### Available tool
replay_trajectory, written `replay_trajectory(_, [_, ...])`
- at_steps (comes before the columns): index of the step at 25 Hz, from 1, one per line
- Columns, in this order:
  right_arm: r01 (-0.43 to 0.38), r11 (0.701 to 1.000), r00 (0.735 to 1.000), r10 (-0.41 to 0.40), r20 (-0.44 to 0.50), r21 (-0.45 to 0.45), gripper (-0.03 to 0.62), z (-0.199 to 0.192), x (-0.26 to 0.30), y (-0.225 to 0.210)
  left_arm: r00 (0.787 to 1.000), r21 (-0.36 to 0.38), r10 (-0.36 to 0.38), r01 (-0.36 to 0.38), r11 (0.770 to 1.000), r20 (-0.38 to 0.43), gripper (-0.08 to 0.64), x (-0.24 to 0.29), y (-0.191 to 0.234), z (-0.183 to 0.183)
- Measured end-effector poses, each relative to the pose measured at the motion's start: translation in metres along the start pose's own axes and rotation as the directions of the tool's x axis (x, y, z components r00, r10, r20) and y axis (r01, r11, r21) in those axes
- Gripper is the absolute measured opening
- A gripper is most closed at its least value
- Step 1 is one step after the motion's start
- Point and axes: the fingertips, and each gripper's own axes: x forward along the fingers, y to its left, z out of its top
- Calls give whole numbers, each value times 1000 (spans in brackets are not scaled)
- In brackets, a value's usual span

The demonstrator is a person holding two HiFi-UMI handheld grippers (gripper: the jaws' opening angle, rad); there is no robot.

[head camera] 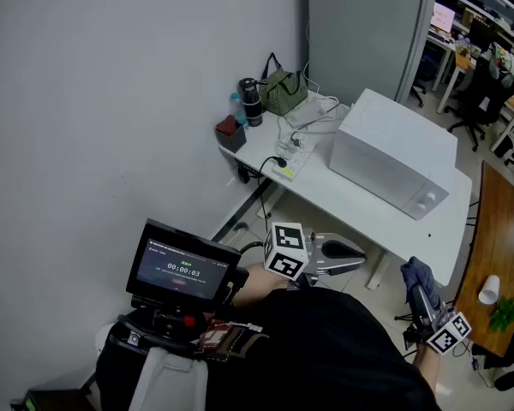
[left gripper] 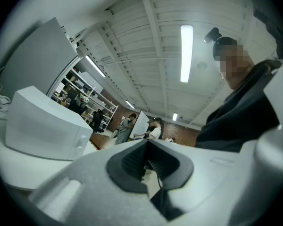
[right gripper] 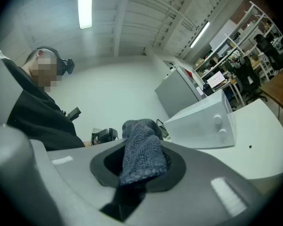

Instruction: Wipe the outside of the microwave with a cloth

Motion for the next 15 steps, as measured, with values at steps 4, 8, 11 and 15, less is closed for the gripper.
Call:
replay_trajectory(4, [0,1000,1000,0,-5,5,67,-1,-1,-5,1000,3,-23,23,1000,8,3,5,1,-4])
replay_trajectory(8, [-8,1000,999,8,-48,-11,67,-2,59,-12,999,-14,-14,15,1000,35,3,-35,38,18])
replay_trajectory(11, [15,999,996,-20,-88,-49,66,4,121,-18,998,-27,-30,32,999,52,3,-75,84,36])
replay_trajectory(15, [78,989,991,-91,-100,-122,67,30,197,-20,996,-5,-81,81,997,45,3,-120,138,69])
